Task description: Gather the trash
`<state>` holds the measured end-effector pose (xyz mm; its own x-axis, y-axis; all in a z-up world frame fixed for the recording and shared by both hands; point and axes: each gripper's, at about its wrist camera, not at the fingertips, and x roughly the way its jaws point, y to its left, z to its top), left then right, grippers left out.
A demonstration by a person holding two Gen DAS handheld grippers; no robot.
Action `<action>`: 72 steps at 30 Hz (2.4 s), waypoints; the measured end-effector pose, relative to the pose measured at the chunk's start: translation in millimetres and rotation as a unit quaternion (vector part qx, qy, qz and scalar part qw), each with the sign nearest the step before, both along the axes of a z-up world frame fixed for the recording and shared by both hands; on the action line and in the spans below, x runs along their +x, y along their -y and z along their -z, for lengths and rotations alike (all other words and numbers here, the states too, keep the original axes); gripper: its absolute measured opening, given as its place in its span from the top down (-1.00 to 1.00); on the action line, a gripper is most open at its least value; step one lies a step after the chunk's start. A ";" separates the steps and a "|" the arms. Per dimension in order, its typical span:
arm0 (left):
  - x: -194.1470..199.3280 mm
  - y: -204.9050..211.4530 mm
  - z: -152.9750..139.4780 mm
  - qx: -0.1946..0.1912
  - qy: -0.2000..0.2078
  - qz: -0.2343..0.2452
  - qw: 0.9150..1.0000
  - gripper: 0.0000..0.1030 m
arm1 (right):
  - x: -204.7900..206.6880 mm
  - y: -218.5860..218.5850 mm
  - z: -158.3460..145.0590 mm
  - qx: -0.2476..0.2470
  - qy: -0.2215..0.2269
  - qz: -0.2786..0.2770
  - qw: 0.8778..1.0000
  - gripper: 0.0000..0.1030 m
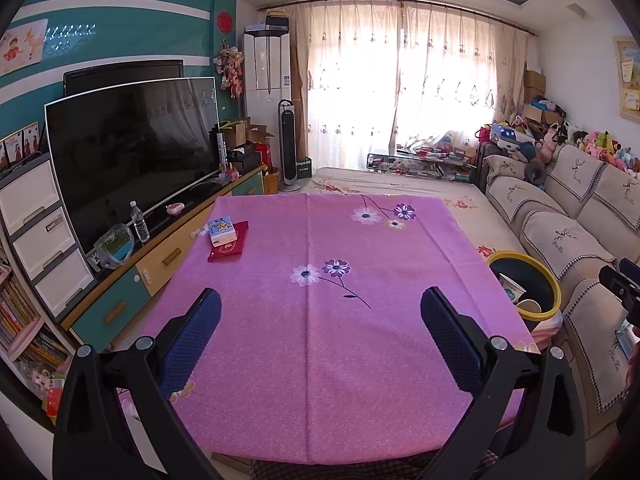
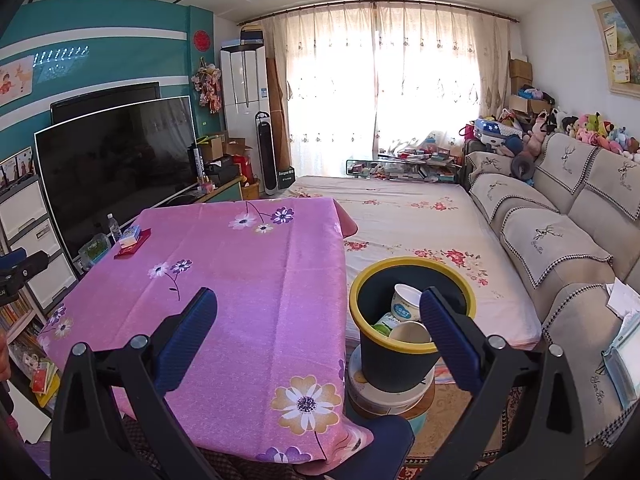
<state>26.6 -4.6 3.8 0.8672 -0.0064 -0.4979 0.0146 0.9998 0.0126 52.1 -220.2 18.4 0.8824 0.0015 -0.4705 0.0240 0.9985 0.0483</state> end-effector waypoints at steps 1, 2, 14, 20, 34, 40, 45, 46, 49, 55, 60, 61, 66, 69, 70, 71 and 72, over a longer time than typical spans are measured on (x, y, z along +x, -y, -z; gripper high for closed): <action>0.0 -0.1 0.1 0.000 0.000 0.000 1.000 -0.91 | 0.3 0.0 0.2 0.000 0.000 0.001 1.000 -0.87; -0.1 -0.3 0.1 0.000 0.000 0.000 1.000 -0.91 | -0.1 -0.1 0.3 -0.001 0.000 0.001 1.000 -0.87; 0.1 0.7 -0.5 0.001 -0.001 0.000 1.000 -0.91 | -0.5 -1.0 0.8 -0.001 0.000 0.000 1.000 -0.87; -0.4 0.8 -0.5 0.001 -0.001 0.000 1.000 -0.91 | 0.2 -2.1 1.1 0.000 -0.001 0.001 1.000 -0.87; 3.3 -2.3 4.6 0.003 -0.005 -0.003 1.000 -0.91 | 3.8 -5.1 3.3 0.004 -0.003 -0.001 1.000 -0.87; 4.6 -3.1 6.7 0.004 -0.007 -0.005 1.000 -0.91 | 4.5 -5.3 4.2 0.004 -0.004 -0.002 1.000 -0.87; 5.2 -2.3 7.9 0.006 -0.007 -0.005 1.000 -0.91 | 4.7 -5.2 4.6 0.005 -0.004 -0.003 1.000 -0.87; 5.4 -1.2 7.6 0.007 -0.007 -0.005 1.000 -0.91 | 4.6 -5.5 5.0 0.005 -0.004 -0.003 1.000 -0.87; 5.6 -0.8 8.1 0.007 -0.007 -0.004 1.000 -0.91 | 4.9 -6.0 5.3 0.005 -0.004 -0.003 1.000 -0.87; 6.0 0.8 8.4 0.008 -0.009 -0.003 1.000 -0.91 | 5.4 -7.3 6.1 0.006 -0.004 -0.003 1.000 -0.87; 5.7 2.3 8.6 0.009 -0.009 -0.003 1.000 -0.91 | 5.3 -7.6 6.0 0.006 -0.005 -0.003 1.000 -0.87; 5.9 2.2 8.6 0.008 -0.009 -0.003 1.000 -0.91 | 5.3 -7.5 5.9 0.006 -0.005 -0.004 1.000 -0.87; 6.1 3.0 8.6 0.010 -0.009 -0.003 1.000 -0.91 | 5.5 -7.7 5.8 0.006 -0.005 -0.004 1.000 -0.87; 6.5 3.6 9.4 0.012 -0.010 -0.002 1.000 -0.91 | 5.5 -8.0 5.9 0.006 -0.006 -0.003 1.000 -0.87; 6.6 3.7 9.5 0.012 -0.010 -0.002 1.000 -0.91 | 5.6 -8.1 6.0 0.006 -0.006 -0.004 1.000 -0.87; 6.6 3.8 9.2 0.012 -0.010 -0.002 1.000 -0.91 | 5.6 -8.4 6.1 0.006 -0.006 -0.003 1.000 -0.87; 6.5 4.0 9.3 0.012 -0.010 -0.002 1.000 -0.91 | 5.5 -8.5 6.0 0.006 -0.006 -0.003 1.000 -0.87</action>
<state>33.1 -8.5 -5.6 0.8572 0.0092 -0.5148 0.0111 0.9993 0.0363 57.5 -211.7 12.4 0.8769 0.0134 -0.4804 0.0179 0.9980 0.0605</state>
